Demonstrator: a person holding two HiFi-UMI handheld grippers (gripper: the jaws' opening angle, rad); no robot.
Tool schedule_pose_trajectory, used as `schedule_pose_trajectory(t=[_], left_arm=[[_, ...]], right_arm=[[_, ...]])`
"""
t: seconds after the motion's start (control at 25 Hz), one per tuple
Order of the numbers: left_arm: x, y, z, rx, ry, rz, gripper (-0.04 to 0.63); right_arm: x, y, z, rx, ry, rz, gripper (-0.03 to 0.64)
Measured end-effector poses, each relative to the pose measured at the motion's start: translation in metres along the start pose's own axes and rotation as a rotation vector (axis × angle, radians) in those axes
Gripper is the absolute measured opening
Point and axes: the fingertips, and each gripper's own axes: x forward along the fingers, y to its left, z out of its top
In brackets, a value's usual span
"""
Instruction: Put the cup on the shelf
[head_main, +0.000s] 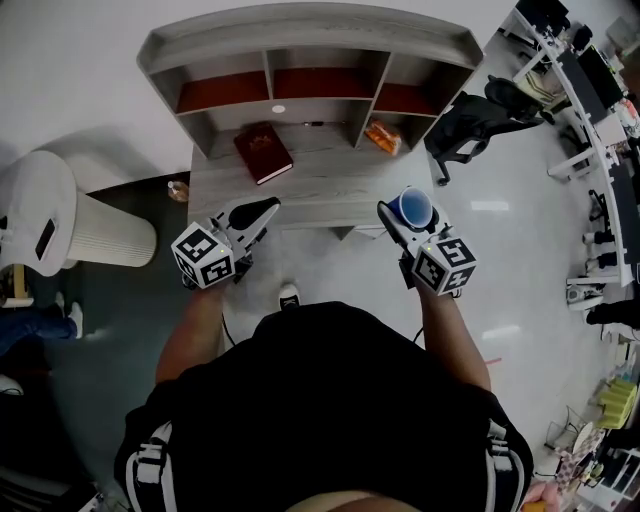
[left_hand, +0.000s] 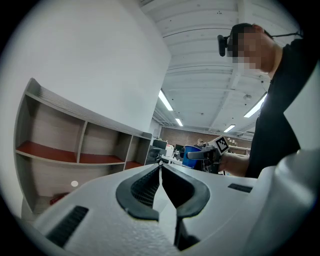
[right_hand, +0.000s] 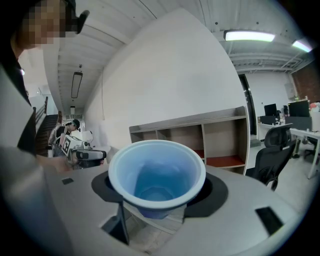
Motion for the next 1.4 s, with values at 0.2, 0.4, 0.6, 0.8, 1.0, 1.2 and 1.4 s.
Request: schedule_pose_trajectory(t=[0.2, 0.4, 0.6, 0.8, 1.0, 1.2, 1.4], left_arm=[[-0.011, 0.025, 0.002, -0.003, 0.014, -0.022, 0.021], [-0.022, 0.049, 0.006, -0.012, 0.01, -0.033, 0.021], [-0.036, 0.075, 0.011, -0.014, 0.004, -0.028, 0.021], [-0.048, 0.097, 0.013, -0.02, 0.002, -0.016, 0.021], [-0.061, 0.115, 0.016, -0.026, -0.008, 0.0, 0.021], [-0.069, 0.132, 0.014, -0.03, 0.006, 0.004, 0.021], [-0.075, 0.139, 0.011, -0.029, 0.021, 0.005, 0.021]], right_arm=[[0.025, 0.011, 0.009, -0.001, 0.0, -0.017, 0.304], [0.052, 0.022, 0.014, -0.005, 0.006, -0.021, 0.304], [0.079, 0.032, 0.016, -0.008, 0.012, -0.019, 0.304], [0.1, 0.04, 0.02, -0.015, 0.019, -0.014, 0.304], [0.118, 0.046, 0.017, -0.013, 0.035, -0.014, 0.304], [0.134, 0.051, 0.018, -0.03, 0.046, -0.017, 0.304], [0.145, 0.057, 0.018, -0.033, 0.048, -0.015, 0.304]])
